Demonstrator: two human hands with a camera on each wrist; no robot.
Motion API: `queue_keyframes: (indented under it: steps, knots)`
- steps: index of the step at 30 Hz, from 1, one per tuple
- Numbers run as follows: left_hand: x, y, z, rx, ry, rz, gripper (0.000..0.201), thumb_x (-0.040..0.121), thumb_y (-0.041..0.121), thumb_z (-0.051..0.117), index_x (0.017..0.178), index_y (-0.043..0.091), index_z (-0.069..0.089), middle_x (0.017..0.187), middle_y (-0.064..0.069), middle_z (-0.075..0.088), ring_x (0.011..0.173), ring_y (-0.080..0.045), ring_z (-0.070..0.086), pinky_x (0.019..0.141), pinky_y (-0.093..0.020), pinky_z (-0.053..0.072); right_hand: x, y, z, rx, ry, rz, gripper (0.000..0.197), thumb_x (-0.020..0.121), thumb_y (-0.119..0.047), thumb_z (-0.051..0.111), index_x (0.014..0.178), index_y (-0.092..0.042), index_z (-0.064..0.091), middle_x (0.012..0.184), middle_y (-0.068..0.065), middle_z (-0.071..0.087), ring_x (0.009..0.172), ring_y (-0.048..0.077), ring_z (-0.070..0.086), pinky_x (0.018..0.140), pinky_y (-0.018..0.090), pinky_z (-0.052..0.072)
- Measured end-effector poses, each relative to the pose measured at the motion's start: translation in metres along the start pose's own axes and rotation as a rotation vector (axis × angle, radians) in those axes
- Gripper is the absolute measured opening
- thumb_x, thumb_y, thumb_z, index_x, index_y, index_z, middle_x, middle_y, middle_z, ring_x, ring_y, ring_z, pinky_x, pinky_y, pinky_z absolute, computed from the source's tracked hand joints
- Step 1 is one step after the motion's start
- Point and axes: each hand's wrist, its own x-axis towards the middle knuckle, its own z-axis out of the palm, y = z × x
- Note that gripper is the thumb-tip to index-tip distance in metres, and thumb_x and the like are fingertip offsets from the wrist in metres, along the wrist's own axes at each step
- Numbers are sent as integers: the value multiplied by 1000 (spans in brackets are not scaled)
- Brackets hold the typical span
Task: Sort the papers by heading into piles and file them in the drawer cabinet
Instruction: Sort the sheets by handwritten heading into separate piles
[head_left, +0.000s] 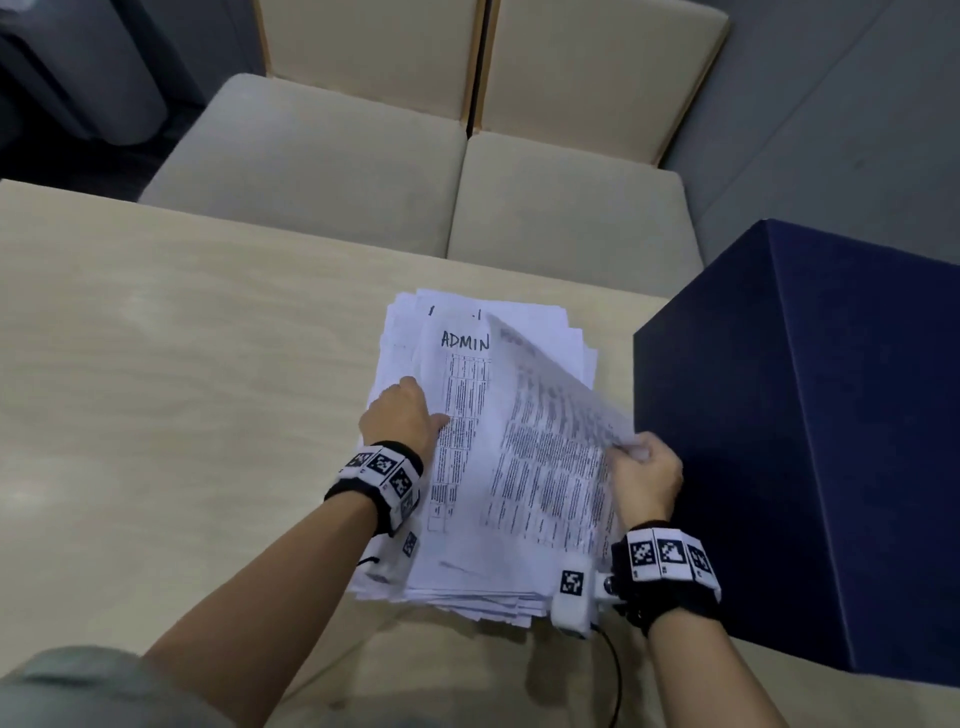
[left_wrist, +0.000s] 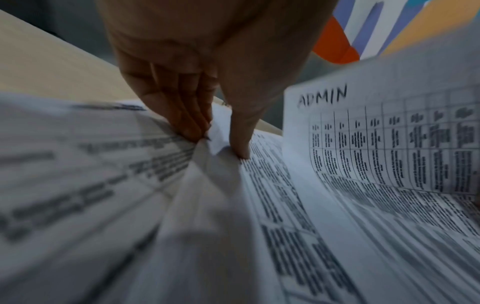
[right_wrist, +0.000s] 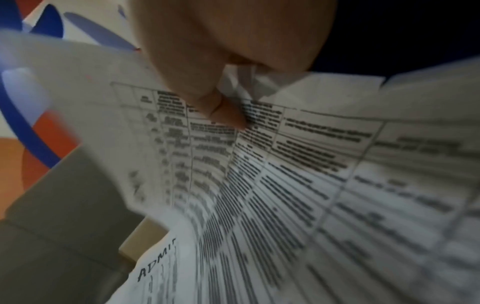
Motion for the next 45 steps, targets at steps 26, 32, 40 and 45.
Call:
queue_keyframes:
  steps: [26, 32, 40, 45]
  knots:
    - [-10, -39, -52, -728, -190, 599, 49, 84, -10, 37, 92, 26, 69, 94, 9, 72, 92, -7, 65, 82, -23, 51, -9, -11, 17, 602, -429, 234, 36, 90, 7, 51, 71, -12, 76, 74, 2, 74, 69, 19, 70, 63, 29, 56]
    - [11, -33, -19, -678, -53, -21, 24, 86, 1, 49, 81, 15, 67, 97, -8, 71, 92, -25, 64, 78, -27, 47, -13, -10, 19, 410, -137, 197, 15, 86, 4, 60, 87, -12, 63, 84, 3, 64, 87, 24, 64, 71, 27, 48]
    - [8, -10, 0, -298, -76, -40, 24, 86, 28, 68, 88, 7, 57, 89, -9, 65, 87, -31, 61, 70, -34, 49, -9, -13, 12, 406, -165, 155, 46, 72, -7, 66, 115, -16, 56, 104, 7, 66, 92, 24, 64, 84, 39, 53]
    - [11, -21, -13, -567, 25, 190, 23, 78, -10, 50, 86, 12, 49, 73, -3, 53, 68, -26, 48, 56, -29, 37, -8, -15, 8, 409, -224, 186, 23, 82, 14, 54, 78, -7, 62, 85, 6, 67, 85, 21, 61, 72, 25, 47]
